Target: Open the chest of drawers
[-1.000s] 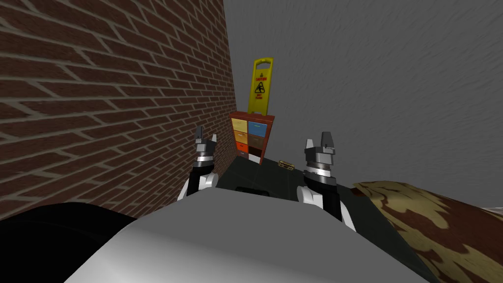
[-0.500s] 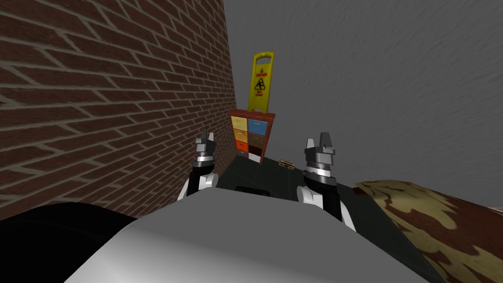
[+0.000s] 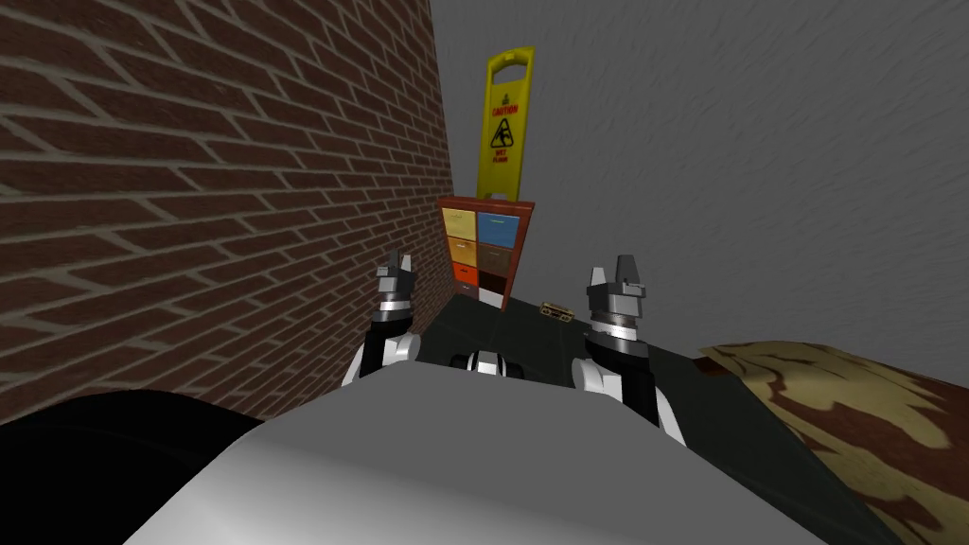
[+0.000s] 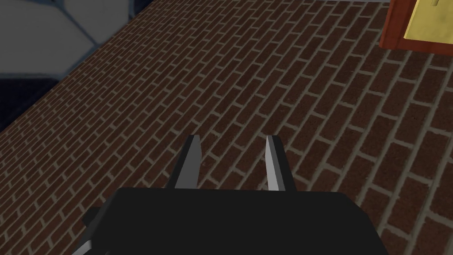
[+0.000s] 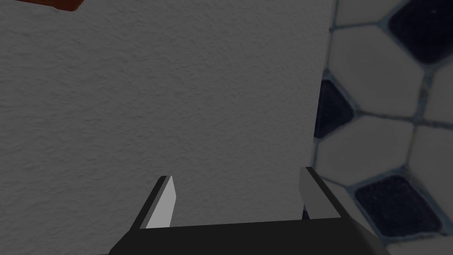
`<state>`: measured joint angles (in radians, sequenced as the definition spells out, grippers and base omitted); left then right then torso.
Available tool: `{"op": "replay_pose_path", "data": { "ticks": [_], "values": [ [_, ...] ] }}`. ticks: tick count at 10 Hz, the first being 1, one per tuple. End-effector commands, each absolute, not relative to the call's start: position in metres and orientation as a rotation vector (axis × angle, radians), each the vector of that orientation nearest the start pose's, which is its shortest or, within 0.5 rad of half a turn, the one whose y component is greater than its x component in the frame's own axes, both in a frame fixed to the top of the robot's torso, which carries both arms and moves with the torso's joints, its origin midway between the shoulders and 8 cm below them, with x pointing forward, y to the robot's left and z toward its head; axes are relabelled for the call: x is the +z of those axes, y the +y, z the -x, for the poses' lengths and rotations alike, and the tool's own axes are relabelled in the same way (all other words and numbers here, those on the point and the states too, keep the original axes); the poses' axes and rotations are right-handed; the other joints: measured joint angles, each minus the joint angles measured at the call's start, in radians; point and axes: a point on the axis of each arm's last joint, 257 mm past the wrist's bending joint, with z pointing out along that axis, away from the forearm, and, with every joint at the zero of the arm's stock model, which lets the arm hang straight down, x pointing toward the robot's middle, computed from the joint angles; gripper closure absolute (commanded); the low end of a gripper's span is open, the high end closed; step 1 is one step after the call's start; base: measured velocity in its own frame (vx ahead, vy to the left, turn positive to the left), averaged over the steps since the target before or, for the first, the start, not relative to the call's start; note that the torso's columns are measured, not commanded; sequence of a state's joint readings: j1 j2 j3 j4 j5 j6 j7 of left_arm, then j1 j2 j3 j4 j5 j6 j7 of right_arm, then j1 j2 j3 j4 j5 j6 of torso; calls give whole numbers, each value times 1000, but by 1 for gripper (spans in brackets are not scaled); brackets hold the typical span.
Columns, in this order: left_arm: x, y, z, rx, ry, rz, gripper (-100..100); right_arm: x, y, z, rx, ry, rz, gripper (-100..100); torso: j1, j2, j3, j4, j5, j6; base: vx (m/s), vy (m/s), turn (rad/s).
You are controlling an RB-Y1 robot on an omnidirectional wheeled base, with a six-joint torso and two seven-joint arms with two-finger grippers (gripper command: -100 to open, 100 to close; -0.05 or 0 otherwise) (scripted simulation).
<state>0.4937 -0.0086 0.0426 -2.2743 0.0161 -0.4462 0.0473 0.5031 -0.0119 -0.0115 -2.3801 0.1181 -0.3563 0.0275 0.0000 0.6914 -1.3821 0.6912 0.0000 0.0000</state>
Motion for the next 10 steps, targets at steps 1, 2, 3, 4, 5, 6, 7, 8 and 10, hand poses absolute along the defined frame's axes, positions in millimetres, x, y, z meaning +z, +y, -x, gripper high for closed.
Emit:
{"op": "replay_pose_path", "data": {
  "ticks": [1,2,3,4,5,6,7,8,10],
  "values": [
    [8,291,-357,-1305,678,696,-100,39,-272,-348,1168,720,-605,0,0,33,-69,33,0,0,34,-17,-19],
    [3,289,-360,-1305,704,686,-100,39,-272,-348,1168,720,-605,0,0,42,-89,42,0,0,52,-19,-23],
    [-2,288,-364,-1305,727,679,-100,39,-272,-348,1168,720,-605,0,0,44,-94,45,0,0,76,-32,-26],
    [-8,286,-367,-1305,749,676,-100,39,-272,-348,1168,720,-605,0,-1,44,-95,46,0,0,92,-50,-32],
    [-15,286,-371,-1304,768,677,-100,39,-272,-348,1168,720,-605,0,-1,45,-95,46,0,0,89,-56,-35],
    [-23,285,-375,-1304,786,680,-100,39,-272,-348,1168,720,-605,0,-1,46,-94,47,0,0,84,-42,-33],
    [-30,285,-379,-1303,800,687,-100,39,-272,-348,1168,720,-605,0,0,47,-94,47,0,0,102,-33,-41],
    [-39,285,-384,-1302,814,696,-100,39,-272,-348,1168,720,-605,0,1,46,-94,47,0,0,123,-46,-37],
    [-55,285,-392,-1301,836,718,-100,39,-272,-348,1168,720,-605,0,-1,45,-95,46,0,0,129,-50,-39]
  ]
}}
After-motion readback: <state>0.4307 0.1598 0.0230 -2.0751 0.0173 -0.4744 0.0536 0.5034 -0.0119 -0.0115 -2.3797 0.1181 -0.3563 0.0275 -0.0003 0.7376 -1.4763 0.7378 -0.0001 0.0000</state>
